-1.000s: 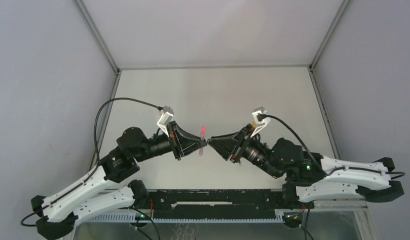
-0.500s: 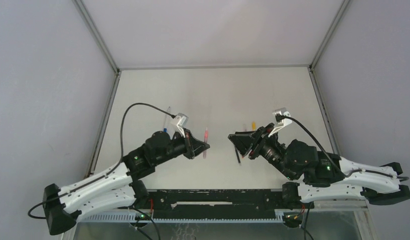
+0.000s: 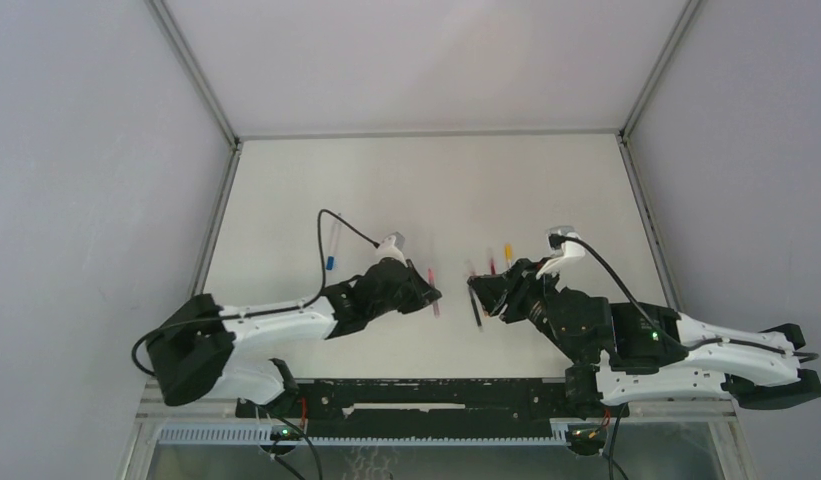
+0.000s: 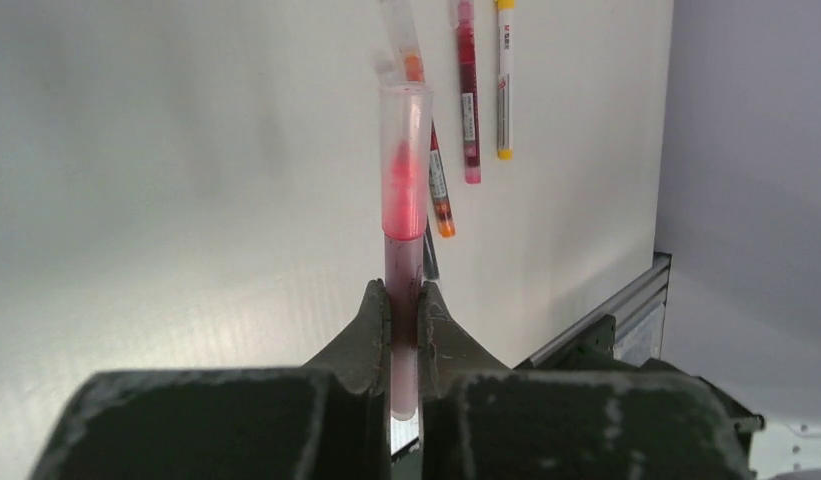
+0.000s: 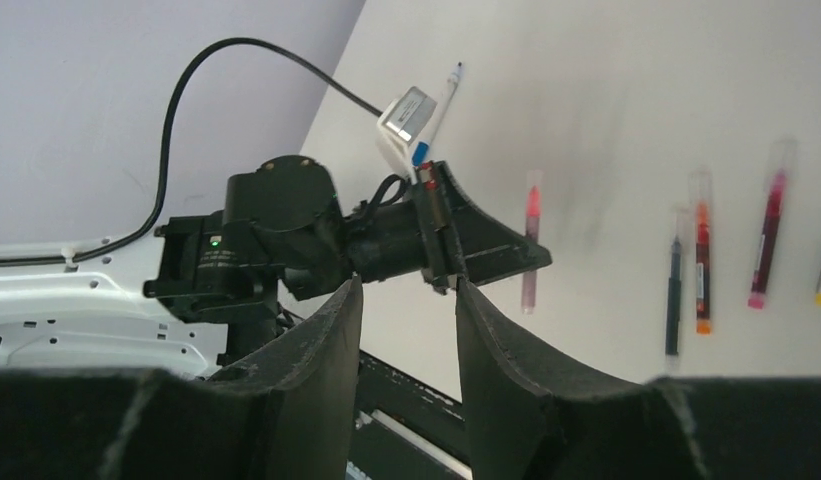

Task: Insert the pens into the pen caps
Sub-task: Place the pen at the center of the board.

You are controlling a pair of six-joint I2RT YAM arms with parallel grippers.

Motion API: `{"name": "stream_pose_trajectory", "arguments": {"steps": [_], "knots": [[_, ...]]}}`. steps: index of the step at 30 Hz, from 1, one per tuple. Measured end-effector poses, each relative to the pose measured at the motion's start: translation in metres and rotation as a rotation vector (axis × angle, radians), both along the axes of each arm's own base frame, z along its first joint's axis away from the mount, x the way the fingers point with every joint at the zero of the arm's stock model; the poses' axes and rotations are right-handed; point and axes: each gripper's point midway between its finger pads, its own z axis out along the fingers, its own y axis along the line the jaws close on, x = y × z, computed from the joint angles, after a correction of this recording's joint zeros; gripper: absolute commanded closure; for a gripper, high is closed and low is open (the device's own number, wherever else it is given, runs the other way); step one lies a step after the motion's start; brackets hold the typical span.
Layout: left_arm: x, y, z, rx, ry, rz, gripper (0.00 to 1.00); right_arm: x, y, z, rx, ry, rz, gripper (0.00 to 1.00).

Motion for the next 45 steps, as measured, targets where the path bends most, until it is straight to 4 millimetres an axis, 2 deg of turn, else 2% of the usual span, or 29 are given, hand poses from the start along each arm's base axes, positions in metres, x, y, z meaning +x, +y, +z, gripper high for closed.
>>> {"name": "stream_pose_trajectory", "arguments": {"steps": [5,13,23,30,34,38,40,42,45], "knots": [[0.010,-0.028,-0.015,0.017,0.047,0.035,0.87,-0.002,-0.007,-0.007,0.001,0.033,-0.014,0.53],[0.015,-0.065,-0.034,0.051,0.079,0.024,0.78,-0.003,-0.022,-0.012,0.008,0.064,-0.034,0.53],[0.007,-0.059,-0.075,0.159,0.143,0.023,0.66,-0.004,-0.037,-0.017,0.044,0.078,-0.046,0.53],[0.005,-0.055,-0.081,0.184,0.155,0.023,0.64,-0.005,-0.038,-0.020,0.049,0.083,-0.048,0.53],[0.006,-0.048,-0.069,0.196,0.129,0.032,0.63,-0.005,-0.039,-0.020,0.057,0.086,-0.050,0.53],[0.014,-0.036,-0.025,0.160,0.043,0.041,0.62,-0.005,-0.038,-0.020,0.056,0.085,-0.050,0.53],[0.022,-0.023,-0.002,0.131,-0.005,0.058,0.59,-0.005,-0.038,-0.020,0.053,0.085,-0.050,0.53],[0.035,0.004,0.016,0.121,-0.047,0.099,0.53,-0.005,-0.037,-0.021,0.047,0.085,-0.048,0.53],[0.061,0.063,0.026,0.181,-0.092,0.208,0.46,-0.005,-0.036,-0.022,0.040,0.085,-0.048,0.53]]}}
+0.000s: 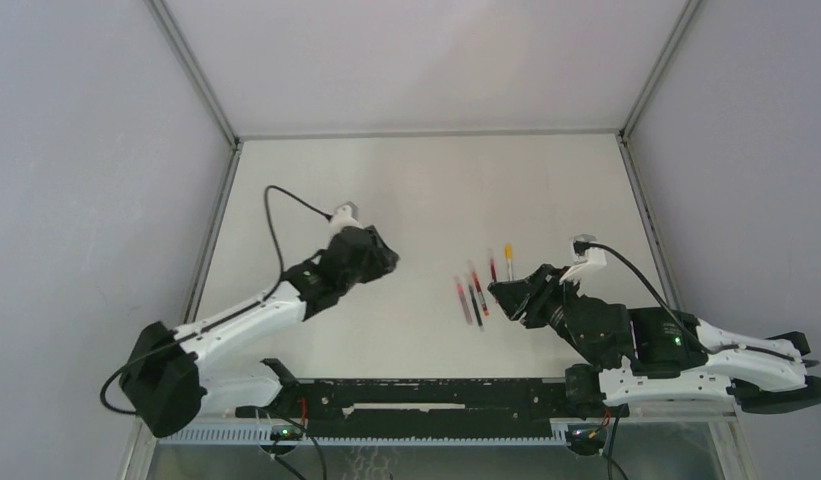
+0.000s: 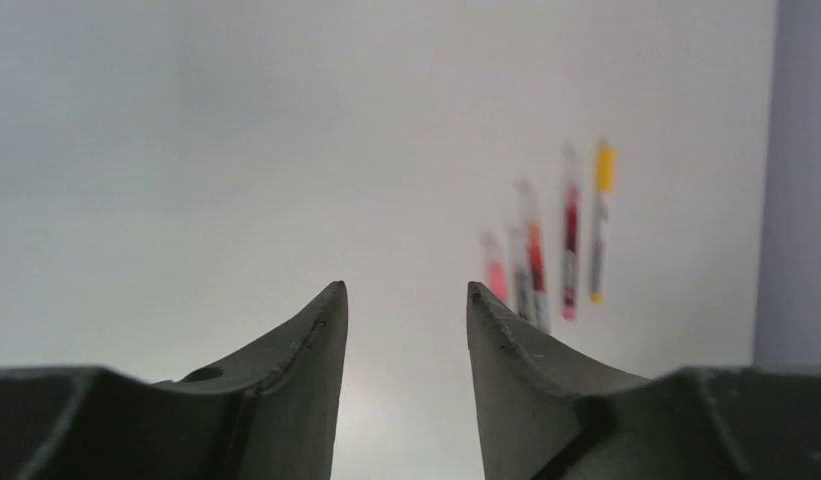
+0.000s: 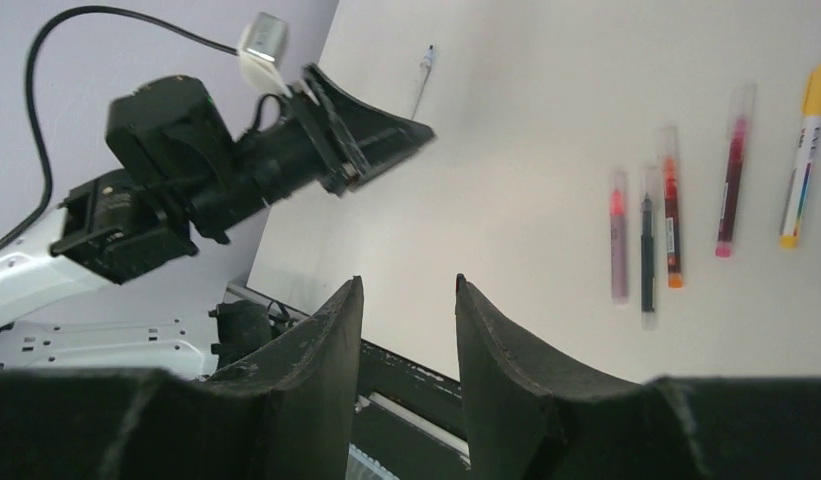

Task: Insert the pens into the pen caps
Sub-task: Place the pen at the center of the board, then move the pen to the center of the board.

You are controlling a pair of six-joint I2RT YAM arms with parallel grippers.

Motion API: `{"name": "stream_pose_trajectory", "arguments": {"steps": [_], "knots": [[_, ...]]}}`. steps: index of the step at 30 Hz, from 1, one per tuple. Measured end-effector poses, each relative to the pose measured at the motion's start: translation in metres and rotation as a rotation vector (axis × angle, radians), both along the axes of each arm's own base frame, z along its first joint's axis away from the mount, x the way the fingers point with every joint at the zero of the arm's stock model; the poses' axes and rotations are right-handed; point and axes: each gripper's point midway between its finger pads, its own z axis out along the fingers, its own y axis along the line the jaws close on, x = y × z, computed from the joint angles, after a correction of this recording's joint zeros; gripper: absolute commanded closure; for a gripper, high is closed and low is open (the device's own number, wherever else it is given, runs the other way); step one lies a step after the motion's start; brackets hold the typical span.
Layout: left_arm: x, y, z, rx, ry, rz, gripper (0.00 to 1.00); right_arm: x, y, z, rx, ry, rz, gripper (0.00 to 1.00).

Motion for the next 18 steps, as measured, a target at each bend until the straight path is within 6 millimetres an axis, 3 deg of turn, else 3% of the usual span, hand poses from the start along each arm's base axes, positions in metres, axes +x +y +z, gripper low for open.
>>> {"name": "stream_pose_trajectory", "arguments": {"steps": [5,9,13,18], "knots": [[0.032,0.110,0.006,0.172,-0.025,0.181,0.40,-0.001,0.002,-0.001,-0.008,0.002,0.007,0.53],[0.040,0.184,0.001,0.363,0.018,0.262,0.37,-0.003,0.004,-0.002,-0.013,0.003,0.028,0.53],[0.057,0.209,-0.008,0.502,0.108,0.212,0.36,-0.008,0.005,0.000,0.002,0.009,0.059,0.54],[0.091,0.206,-0.028,0.608,0.203,0.082,0.36,-0.012,0.003,0.004,0.030,0.015,0.085,0.54]]}}
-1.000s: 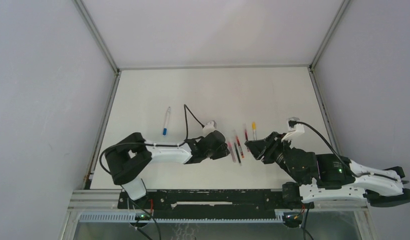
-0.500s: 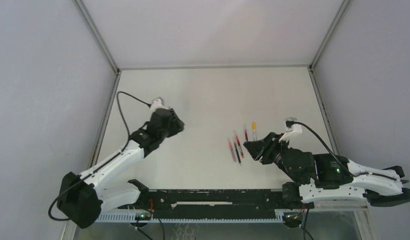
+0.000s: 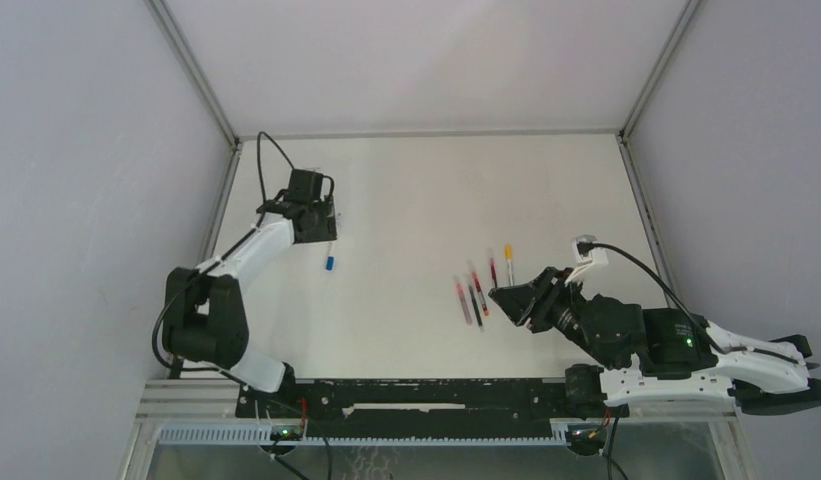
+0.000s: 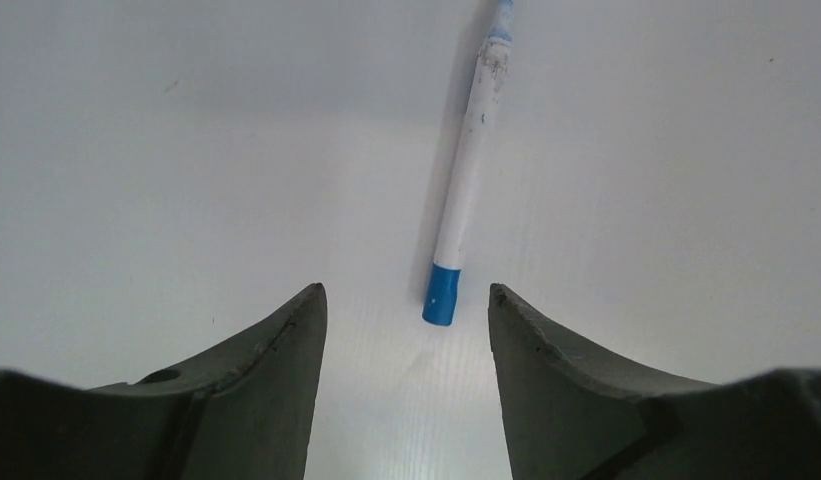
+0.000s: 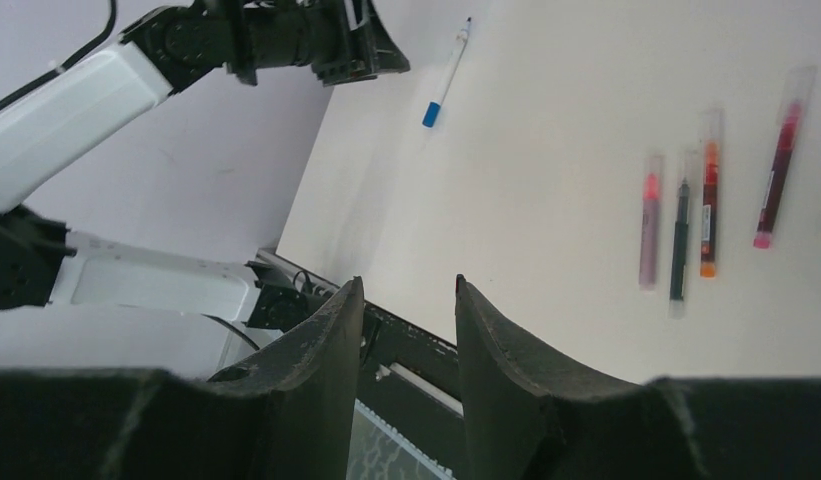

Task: Insert the pens into the pen caps
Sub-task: Move the pen to the center of the board.

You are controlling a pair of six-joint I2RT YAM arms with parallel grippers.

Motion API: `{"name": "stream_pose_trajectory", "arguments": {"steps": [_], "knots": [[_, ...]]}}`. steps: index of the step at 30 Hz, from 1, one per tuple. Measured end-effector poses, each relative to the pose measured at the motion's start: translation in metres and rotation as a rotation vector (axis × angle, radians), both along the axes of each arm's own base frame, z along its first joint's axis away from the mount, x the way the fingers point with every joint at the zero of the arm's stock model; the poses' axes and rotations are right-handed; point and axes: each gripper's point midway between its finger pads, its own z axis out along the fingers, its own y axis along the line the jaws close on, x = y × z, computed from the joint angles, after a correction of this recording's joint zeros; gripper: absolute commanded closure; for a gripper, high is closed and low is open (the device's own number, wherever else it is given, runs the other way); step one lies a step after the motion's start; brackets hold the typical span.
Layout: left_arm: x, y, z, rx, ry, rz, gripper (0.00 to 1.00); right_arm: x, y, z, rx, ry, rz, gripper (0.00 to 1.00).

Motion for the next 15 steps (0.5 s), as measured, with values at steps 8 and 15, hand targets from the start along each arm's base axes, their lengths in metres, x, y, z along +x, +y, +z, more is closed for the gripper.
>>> {"name": "stream_pose_trajectory", "arguments": {"steps": [8,15], "knots": [[0.022,-0.003,-0.028,-0.020,0.127,-0.110,0.37,-0.002,-0.003,-0.002,0.008,0.017,0.003,0.54],[0.036,-0.013,-0.038,-0.053,0.164,-0.184,0.40,-0.002,-0.003,-0.002,0.008,0.017,0.005,0.54]]}}
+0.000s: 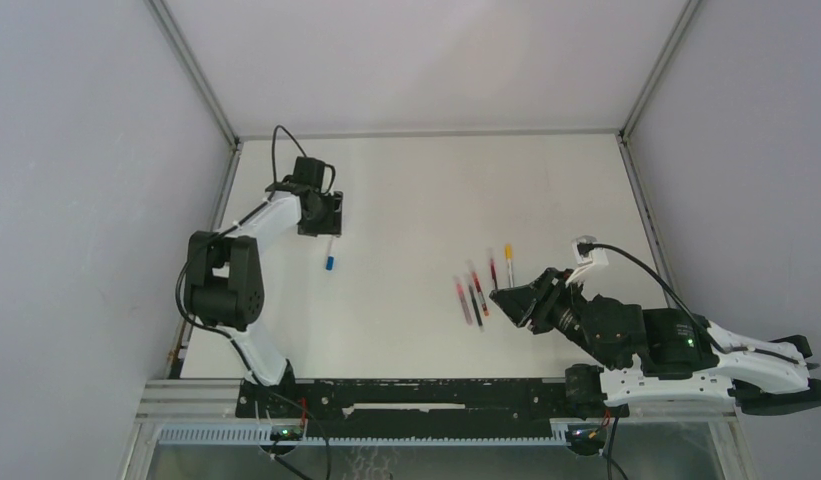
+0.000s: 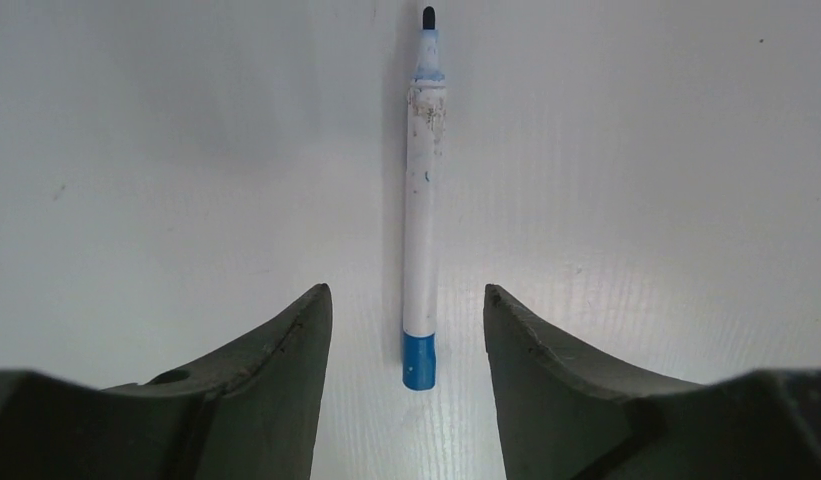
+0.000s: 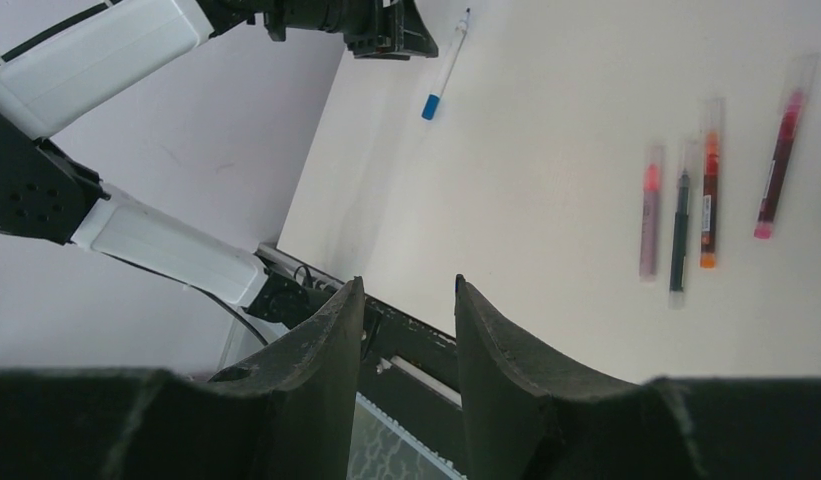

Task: Insert the pens into the pen caps
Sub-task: Move the pen to the center of the board.

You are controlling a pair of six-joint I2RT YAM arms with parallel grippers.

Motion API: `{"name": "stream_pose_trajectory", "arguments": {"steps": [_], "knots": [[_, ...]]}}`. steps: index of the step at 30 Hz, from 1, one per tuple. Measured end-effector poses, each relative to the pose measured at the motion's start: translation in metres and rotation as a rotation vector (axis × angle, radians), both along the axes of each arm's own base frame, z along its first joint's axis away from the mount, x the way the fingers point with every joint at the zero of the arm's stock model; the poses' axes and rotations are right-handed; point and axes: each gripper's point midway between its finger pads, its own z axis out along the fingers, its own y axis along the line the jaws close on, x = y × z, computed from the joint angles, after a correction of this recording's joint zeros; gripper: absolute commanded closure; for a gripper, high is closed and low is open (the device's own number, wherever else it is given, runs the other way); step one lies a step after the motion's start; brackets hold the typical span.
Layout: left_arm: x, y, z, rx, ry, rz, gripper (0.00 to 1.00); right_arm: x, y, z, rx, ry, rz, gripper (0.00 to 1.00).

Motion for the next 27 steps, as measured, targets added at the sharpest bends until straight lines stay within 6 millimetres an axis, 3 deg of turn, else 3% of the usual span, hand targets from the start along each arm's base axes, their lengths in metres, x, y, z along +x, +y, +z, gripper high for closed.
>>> {"name": "stream_pose_trajectory", "arguments": {"steps": [9,27], "knots": [[-0.008,-0.002,-0.031,0.004,0.104,-0.016,0.47,-0.002,0.001,-0.001,0.001,0.006,0.012,0.54],[-0.007,-0.002,-0.045,0.012,0.155,-0.016,0.55,-0.005,0.002,-0.004,-0.008,0.020,0.026,0.54]]}}
